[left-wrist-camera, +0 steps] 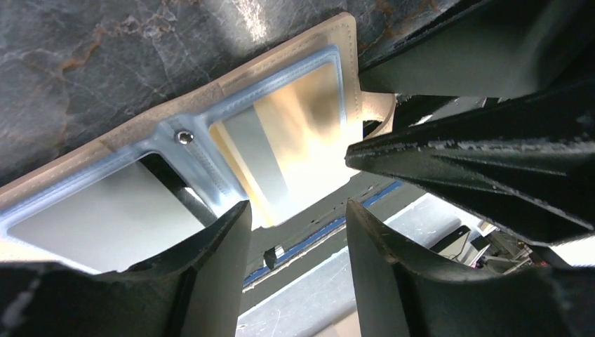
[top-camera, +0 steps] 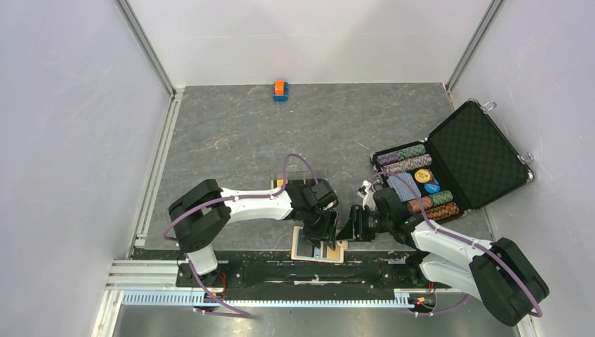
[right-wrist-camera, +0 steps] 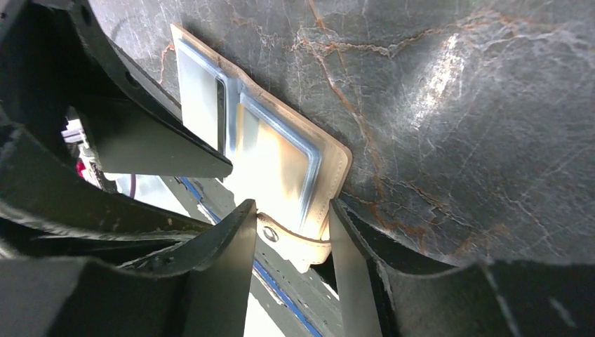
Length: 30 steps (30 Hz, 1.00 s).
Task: Put the credit cards into the card holder
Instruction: Insert the credit card into the card holder.
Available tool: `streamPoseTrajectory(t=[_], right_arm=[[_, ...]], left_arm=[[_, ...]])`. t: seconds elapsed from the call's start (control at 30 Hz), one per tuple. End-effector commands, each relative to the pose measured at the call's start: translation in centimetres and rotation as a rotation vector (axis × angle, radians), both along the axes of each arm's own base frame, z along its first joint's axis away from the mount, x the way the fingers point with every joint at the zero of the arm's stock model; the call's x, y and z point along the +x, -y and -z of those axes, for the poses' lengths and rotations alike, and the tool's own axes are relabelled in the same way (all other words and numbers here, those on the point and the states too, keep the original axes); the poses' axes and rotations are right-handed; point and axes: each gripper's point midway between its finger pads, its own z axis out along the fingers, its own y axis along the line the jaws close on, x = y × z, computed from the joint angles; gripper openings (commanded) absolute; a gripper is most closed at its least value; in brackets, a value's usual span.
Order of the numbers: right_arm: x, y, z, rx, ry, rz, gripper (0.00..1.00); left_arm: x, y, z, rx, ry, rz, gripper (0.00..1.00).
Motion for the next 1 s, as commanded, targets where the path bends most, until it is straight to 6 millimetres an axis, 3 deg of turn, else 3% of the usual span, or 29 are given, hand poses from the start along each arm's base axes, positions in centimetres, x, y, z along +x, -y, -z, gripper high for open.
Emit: streamPoseTrajectory(t=[0.0, 0.4, 0.6, 0.77, 0.97], right_arm=[[-0.5, 1.0, 1.2, -0.084, -0.012, -0.021, 0.45], [0.0, 2.8, 1.6, -0.271, 0.045, -0.120, 0.47], [-0.5, 2.6, 2.0, -0.280, 0.035, -0.140, 0.42], [-0.3, 2.4, 1.9, -0.273, 0.035, -0.139, 0.38], [-0.4, 2.4, 2.0, -0.270, 0.033, -0.139, 0.38]], left_arm=[[1.1, -0.9, -1.5, -0.006, 0.092, 0.015, 0.60], [2.1, -5.5, -2.3, 0.094, 0.165, -0.036, 0.65], [3.1, -7.9, -1.9, 0.037, 0.122, -0.147, 0.64], [2.9, -7.7, -1.4, -0.040, 0.076, -0.170, 0.52], [2.7, -6.9, -0.4, -0.058, 0.041, -0.170, 0.46]])
